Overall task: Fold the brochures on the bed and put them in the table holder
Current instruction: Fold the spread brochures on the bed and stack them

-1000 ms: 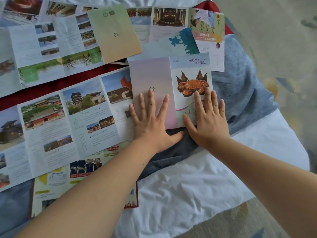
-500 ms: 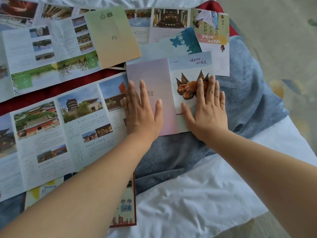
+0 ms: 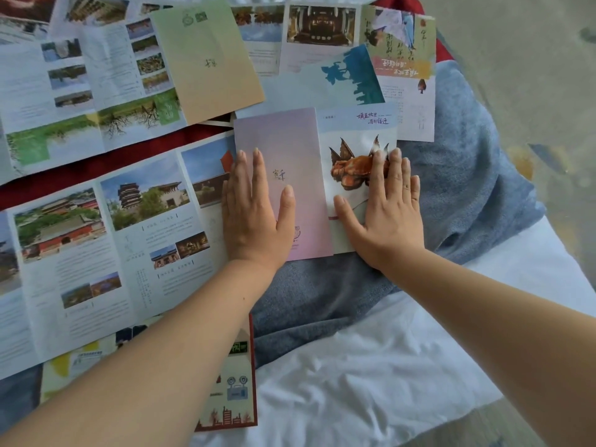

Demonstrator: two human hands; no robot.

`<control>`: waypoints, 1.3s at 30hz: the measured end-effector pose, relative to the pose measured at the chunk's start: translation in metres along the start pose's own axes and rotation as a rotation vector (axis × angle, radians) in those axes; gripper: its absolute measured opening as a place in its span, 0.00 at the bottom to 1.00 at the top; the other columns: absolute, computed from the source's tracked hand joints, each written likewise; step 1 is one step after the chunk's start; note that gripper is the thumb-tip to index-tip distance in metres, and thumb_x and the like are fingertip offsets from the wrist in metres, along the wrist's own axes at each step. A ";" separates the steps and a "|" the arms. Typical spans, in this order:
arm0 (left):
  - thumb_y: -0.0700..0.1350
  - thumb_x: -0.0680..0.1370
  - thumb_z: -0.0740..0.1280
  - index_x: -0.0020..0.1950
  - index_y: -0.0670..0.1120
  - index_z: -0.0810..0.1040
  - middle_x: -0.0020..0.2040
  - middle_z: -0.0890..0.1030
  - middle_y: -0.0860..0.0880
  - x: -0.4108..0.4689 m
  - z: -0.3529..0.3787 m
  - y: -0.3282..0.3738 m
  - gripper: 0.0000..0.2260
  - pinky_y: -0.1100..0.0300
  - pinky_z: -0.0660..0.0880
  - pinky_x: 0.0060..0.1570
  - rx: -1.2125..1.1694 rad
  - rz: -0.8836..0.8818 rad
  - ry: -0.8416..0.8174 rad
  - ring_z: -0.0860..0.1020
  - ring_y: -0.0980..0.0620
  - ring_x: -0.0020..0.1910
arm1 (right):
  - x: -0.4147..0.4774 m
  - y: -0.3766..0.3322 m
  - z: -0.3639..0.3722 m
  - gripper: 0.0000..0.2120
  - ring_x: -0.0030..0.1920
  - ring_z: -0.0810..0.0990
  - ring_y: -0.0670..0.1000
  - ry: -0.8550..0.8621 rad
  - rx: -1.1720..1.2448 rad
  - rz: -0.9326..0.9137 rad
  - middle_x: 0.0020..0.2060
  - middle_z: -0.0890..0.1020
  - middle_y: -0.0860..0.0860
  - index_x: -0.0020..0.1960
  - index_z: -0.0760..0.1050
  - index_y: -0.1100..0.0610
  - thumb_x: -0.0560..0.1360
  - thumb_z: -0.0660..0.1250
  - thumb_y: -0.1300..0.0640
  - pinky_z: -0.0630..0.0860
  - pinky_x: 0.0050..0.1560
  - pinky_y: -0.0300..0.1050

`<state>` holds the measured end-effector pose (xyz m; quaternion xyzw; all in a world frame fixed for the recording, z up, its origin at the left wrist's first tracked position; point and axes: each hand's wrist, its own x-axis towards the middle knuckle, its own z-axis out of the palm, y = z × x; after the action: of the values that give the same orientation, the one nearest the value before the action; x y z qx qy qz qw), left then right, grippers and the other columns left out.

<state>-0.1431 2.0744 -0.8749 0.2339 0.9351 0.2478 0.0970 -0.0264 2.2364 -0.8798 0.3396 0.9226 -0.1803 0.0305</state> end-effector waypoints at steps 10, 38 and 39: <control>0.59 0.85 0.50 0.84 0.53 0.49 0.84 0.45 0.46 -0.029 -0.050 -0.069 0.28 0.48 0.44 0.79 0.193 -0.045 -0.026 0.44 0.43 0.83 | -0.043 -0.072 0.027 0.43 0.81 0.29 0.57 -0.150 -0.081 -0.112 0.81 0.32 0.58 0.83 0.33 0.52 0.79 0.40 0.28 0.33 0.81 0.55; 0.62 0.84 0.51 0.83 0.57 0.44 0.83 0.37 0.52 -0.203 -0.178 -0.300 0.30 0.54 0.41 0.77 -0.216 -0.434 -0.009 0.37 0.53 0.81 | -0.176 -0.326 0.124 0.38 0.79 0.27 0.50 -0.332 -0.094 -0.450 0.81 0.31 0.51 0.83 0.33 0.48 0.80 0.32 0.30 0.34 0.81 0.52; 0.63 0.84 0.50 0.83 0.58 0.44 0.83 0.36 0.52 -0.203 -0.178 -0.299 0.30 0.53 0.41 0.78 -0.228 -0.429 -0.014 0.36 0.53 0.81 | -0.178 -0.326 0.124 0.37 0.79 0.27 0.49 -0.331 -0.084 -0.455 0.81 0.31 0.51 0.83 0.34 0.48 0.80 0.32 0.31 0.33 0.81 0.52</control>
<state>-0.1353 1.6717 -0.8610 0.0194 0.9287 0.3239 0.1796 -0.1061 1.8536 -0.8617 0.0880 0.9643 -0.1969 0.1535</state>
